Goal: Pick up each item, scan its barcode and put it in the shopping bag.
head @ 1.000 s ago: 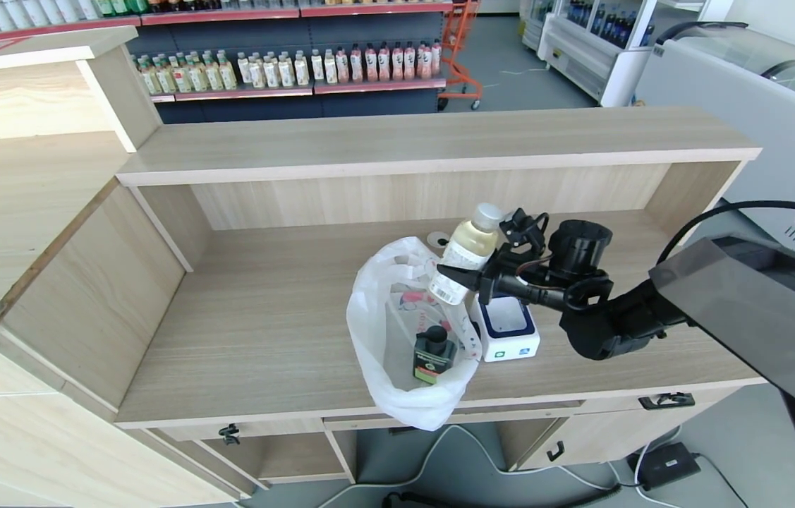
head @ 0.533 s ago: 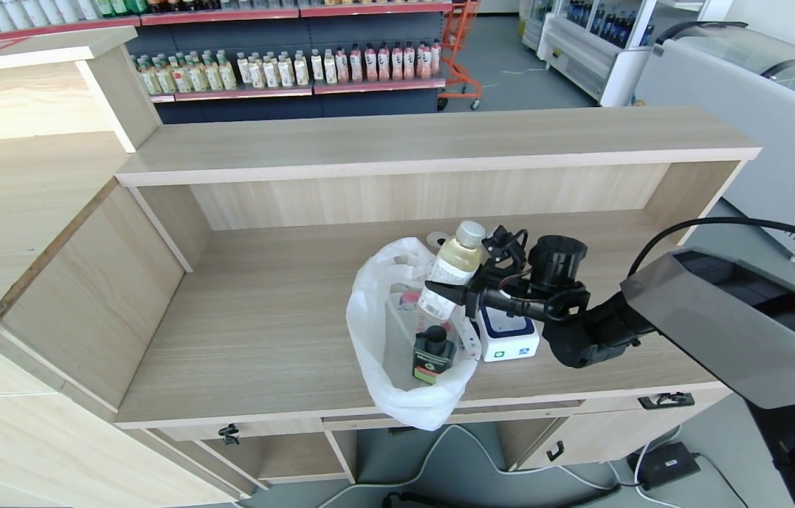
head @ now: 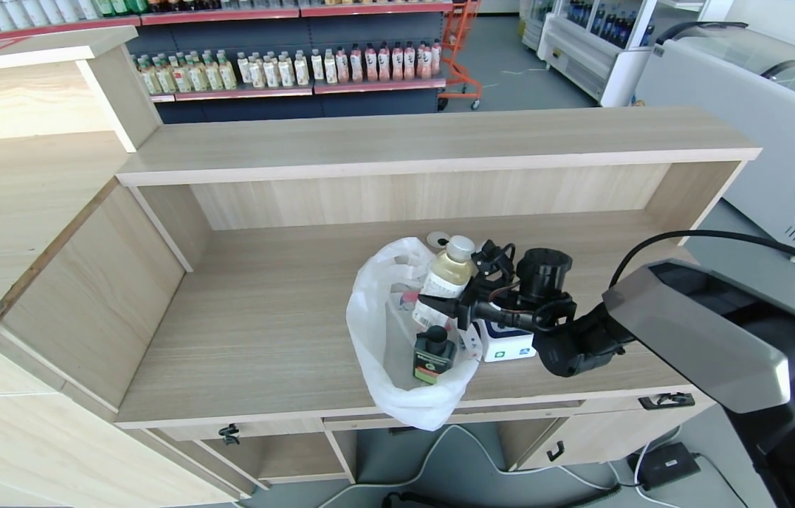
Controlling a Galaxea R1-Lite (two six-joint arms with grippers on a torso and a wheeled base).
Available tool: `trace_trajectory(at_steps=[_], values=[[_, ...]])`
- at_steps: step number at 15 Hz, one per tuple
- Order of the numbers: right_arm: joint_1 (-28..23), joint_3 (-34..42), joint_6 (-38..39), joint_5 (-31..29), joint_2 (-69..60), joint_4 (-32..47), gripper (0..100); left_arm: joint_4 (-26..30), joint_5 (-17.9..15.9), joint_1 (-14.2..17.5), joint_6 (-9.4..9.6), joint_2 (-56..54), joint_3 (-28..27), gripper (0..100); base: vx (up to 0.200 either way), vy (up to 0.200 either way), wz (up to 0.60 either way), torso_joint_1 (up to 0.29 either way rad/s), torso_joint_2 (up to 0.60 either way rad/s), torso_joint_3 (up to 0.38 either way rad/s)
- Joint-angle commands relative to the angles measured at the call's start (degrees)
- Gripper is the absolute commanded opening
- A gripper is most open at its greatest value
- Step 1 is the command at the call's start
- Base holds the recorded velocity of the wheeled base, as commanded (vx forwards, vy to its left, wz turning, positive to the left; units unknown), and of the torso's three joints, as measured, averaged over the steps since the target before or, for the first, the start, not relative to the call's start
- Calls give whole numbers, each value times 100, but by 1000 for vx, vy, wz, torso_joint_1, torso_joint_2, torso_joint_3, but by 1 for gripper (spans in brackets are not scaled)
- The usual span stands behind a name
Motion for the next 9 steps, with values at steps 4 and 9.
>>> trace_trajectory(at_steps=[4,9], values=[[-76,-26,-180,-6,159,7,0,-1,7,0,-1,0,1,100,0,0,0,0,0,0],[-146,-17,-479,-6,212,113,0,-1,7,0,-1,0,1,100,0,0,0,0,0,0]])
